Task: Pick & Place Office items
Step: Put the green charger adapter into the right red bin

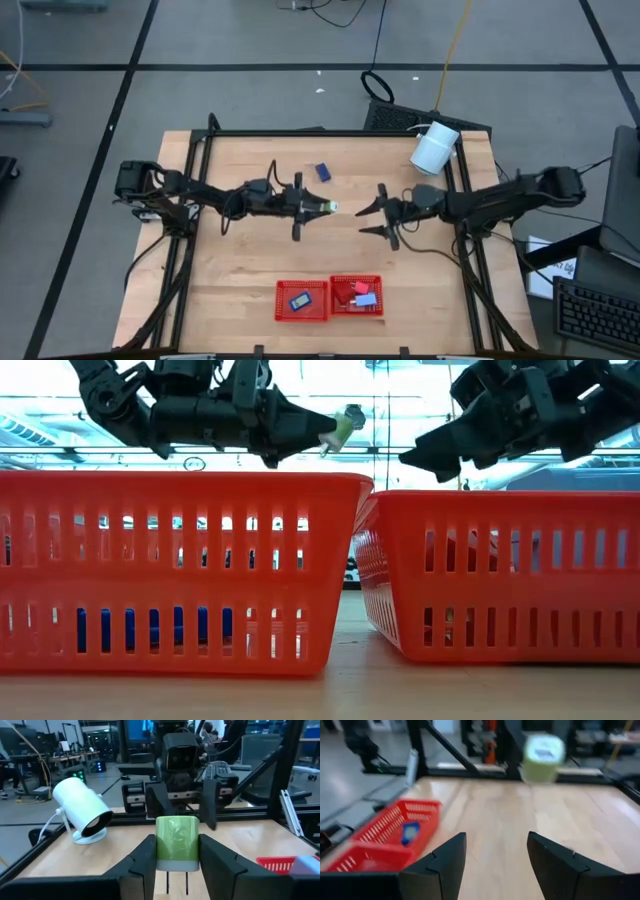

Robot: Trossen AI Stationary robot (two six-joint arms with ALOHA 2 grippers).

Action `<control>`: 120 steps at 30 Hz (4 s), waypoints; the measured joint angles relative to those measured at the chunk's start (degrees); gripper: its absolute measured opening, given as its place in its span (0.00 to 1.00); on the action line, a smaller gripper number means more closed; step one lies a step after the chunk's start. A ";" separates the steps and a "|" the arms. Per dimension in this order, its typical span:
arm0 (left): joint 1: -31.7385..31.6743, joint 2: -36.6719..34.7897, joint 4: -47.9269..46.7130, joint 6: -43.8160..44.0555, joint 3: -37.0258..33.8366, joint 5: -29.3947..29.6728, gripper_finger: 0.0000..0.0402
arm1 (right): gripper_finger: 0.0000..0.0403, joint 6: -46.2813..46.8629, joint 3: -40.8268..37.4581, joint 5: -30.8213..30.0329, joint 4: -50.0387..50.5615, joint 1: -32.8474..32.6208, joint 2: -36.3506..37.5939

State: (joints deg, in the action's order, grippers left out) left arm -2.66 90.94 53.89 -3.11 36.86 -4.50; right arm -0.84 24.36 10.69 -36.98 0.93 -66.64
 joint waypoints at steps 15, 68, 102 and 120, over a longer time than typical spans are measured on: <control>2.10 0.00 -0.05 -0.82 0.00 1.58 0.30 | 0.51 0.08 0.00 -16.84 -23.03 -2.90 -13.44; 4.90 0.00 -1.86 -2.61 2.24 2.96 0.32 | 0.70 -3.11 10.82 -19.69 -22.76 -7.81 -20.95; 4.87 0.02 -3.22 -2.76 2.21 3.09 0.32 | 0.32 -3.46 10.80 -19.66 -18.44 -7.81 -18.79; 4.87 -0.92 -3.35 1.94 2.21 3.07 0.49 | 0.31 -2.99 10.78 -19.64 -17.18 -7.81 -18.63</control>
State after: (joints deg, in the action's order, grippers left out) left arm 2.22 90.01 50.54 -1.17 39.07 -1.43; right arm -3.83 35.14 -8.95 -54.16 -6.87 -85.26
